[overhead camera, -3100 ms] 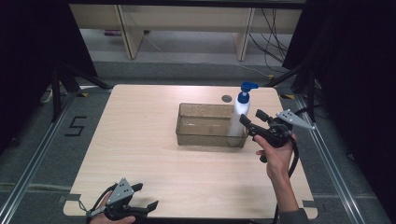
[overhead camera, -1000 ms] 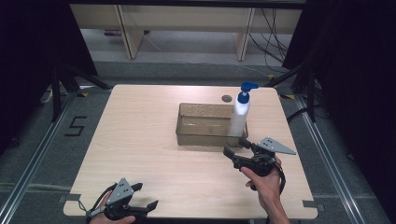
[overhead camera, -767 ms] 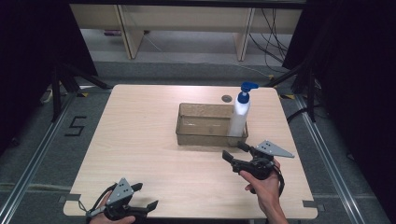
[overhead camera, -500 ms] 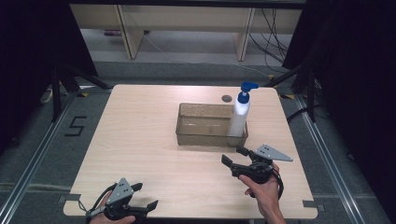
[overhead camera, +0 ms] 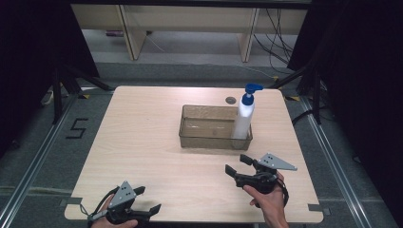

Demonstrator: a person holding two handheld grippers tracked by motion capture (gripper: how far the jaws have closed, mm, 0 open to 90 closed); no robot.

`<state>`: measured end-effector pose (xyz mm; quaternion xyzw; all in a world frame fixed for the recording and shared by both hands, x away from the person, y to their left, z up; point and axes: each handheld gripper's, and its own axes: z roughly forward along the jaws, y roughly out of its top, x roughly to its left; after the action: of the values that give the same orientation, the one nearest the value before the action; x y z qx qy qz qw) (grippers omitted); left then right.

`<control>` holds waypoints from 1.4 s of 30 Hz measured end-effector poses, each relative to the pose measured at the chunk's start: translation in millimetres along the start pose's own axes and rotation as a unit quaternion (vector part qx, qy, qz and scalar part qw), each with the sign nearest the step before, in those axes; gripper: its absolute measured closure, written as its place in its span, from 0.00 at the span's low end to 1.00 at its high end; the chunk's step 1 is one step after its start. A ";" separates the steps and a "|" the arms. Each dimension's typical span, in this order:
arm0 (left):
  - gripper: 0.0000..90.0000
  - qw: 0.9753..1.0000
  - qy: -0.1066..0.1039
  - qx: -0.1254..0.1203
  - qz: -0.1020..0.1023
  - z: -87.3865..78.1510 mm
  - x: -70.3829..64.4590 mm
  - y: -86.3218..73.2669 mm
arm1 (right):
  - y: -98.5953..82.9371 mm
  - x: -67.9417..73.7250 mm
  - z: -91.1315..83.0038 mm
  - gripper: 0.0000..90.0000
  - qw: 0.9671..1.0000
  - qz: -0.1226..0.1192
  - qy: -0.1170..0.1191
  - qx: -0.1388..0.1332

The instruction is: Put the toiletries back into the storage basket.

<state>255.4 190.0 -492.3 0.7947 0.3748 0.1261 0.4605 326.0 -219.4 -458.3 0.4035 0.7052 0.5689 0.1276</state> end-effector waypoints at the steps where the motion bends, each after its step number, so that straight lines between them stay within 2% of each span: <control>1: 0.18 1.000 0.000 0.000 0.000 0.0 0.1 0.0 | -0.9 -0.1 0.1 0.25 1.000 -0.004 0.002 -0.001; 2: 0.18 1.000 0.000 0.000 0.000 -0.1 0.1 0.0 | -1.5 1.7 -0.6 0.25 1.000 0.003 0.004 0.002; 3: 0.18 1.000 0.000 0.000 0.000 -0.1 0.0 0.1 | -2.4 0.7 -0.8 0.25 1.000 -0.009 0.000 0.002; 5: 0.18 1.000 0.000 0.000 0.002 0.0 0.1 0.1 | -3.9 2.5 -0.4 0.25 1.000 -0.003 0.007 0.002; 6: 0.18 1.000 -0.001 0.000 0.002 0.1 0.0 0.1 | -4.6 5.2 -1.6 0.25 1.000 0.012 0.006 0.010; 7: 0.18 1.000 -0.001 0.000 0.001 0.1 0.0 0.1 | -4.9 3.1 -1.2 0.25 1.000 -0.005 0.009 0.007; 10: 0.18 1.000 0.000 0.001 0.001 0.4 -0.1 -0.1 | -6.5 4.5 -1.8 0.24 1.000 -0.005 0.013 0.008; 11: 0.18 1.000 -0.001 0.000 0.001 0.4 -0.1 0.0 | -7.5 7.6 -2.4 0.24 1.000 0.015 0.018 0.016; 12: 0.18 1.000 -0.001 0.000 0.001 0.3 -0.1 0.0 | -8.3 5.8 -1.4 0.24 1.000 -0.001 0.015 0.010; 13: 0.18 1.000 0.000 0.000 0.001 0.3 0.0 0.0 | -8.5 5.8 -2.2 0.23 1.000 -0.008 0.012 0.016; 15: 0.18 1.000 0.000 0.000 0.001 0.3 0.0 0.0 | -10.4 7.0 -1.7 0.23 1.000 -0.005 0.017 0.016; 16: 0.18 1.000 0.000 0.000 0.001 0.2 -0.1 0.0 | -11.1 10.5 -3.2 0.23 0.999 0.012 0.019 0.024; 17: 0.18 1.000 -0.001 0.000 0.001 0.2 0.0 0.1 | -11.6 7.6 -1.7 0.23 1.000 -0.015 0.018 0.019; 20: 0.18 1.000 -0.001 0.000 0.001 0.2 -0.2 0.1 | -13.3 9.5 -2.8 0.22 0.999 -0.013 0.017 0.026; 22: 0.18 1.000 -0.001 0.000 0.001 0.0 -0.2 0.1 | -14.3 11.1 -4.2 0.21 0.999 -0.002 0.020 0.031; 23: 0.18 1.000 -0.001 0.000 0.001 -0.1 -0.1 0.2 | -14.7 9.2 -3.9 0.21 0.999 -0.019 0.015 0.032; 24: 0.18 1.000 -0.002 -0.001 0.001 0.1 -0.1 0.1 | -14.7 8.7 -4.5 0.20 0.999 -0.023 0.014 0.036; 25: 0.18 1.000 -0.002 0.000 0.001 0.0 -0.1 0.1 | -15.4 9.7 -5.2 0.20 0.999 -0.013 0.013 0.040; 26: 0.18 1.000 0.000 0.001 0.001 -0.1 -0.2 0.2 | -15.7 8.7 -6.0 0.20 0.999 -0.024 0.009 0.039; 30: 0.18 1.000 0.000 0.000 0.001 0.1 0.1 0.1 | -18.0 9.0 -7.9 0.19 0.999 -0.019 0.018 0.037; 32: 0.18 1.000 0.000 0.000 0.001 0.1 0.2 0.1 | -18.5 8.7 -10.2 0.19 0.999 -0.025 0.010 0.039; 33: 0.18 1.000 0.000 0.000 0.002 0.0 0.2 0.1 | -19.4 9.9 -10.6 0.19 0.999 -0.016 0.009 0.041; 34: 0.18 1.000 0.001 0.000 0.001 -0.2 0.0 0.1 | -19.5 10.0 -11.2 0.19 0.999 -0.015 0.016 0.038; 35: 0.18 1.000 0.000 -0.001 0.002 -0.2 0.2 0.1 | -19.8 9.7 -12.5 0.19 0.999 -0.021 0.007 0.039; 36: 0.18 1.000 -0.001 -0.001 0.001 -0.2 0.2 0.1 | -20.8 10.9 -12.3 0.19 0.999 -0.013 0.006 0.038; 37: 0.18 1.000 -0.001 0.000 0.002 -0.3 0.5 0.2 | -21.6 10.3 -11.8 0.19 0.999 -0.018 0.010 0.033; 39: 0.18 1.000 0.001 -0.001 0.002 -0.1 0.3 0.0 | -22.1 11.8 -15.1 0.19 0.999 -0.009 0.010 0.042; 41: 0.18 1.000 0.001 0.000 0.002 -0.1 0.2 0.1 | -23.0 12.0 -15.7 0.19 0.999 -0.017 0.013 0.037; 42: 0.18 1.000 0.001 0.000 0.001 -0.1 0.1 0.1 | -23.9 13.7 -16.1 0.19 0.999 -0.007 0.013 0.039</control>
<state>255.5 190.1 -492.2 0.7948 0.3745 0.1275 0.4602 296.7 -221.5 -470.9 0.3958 0.7310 0.5456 0.1068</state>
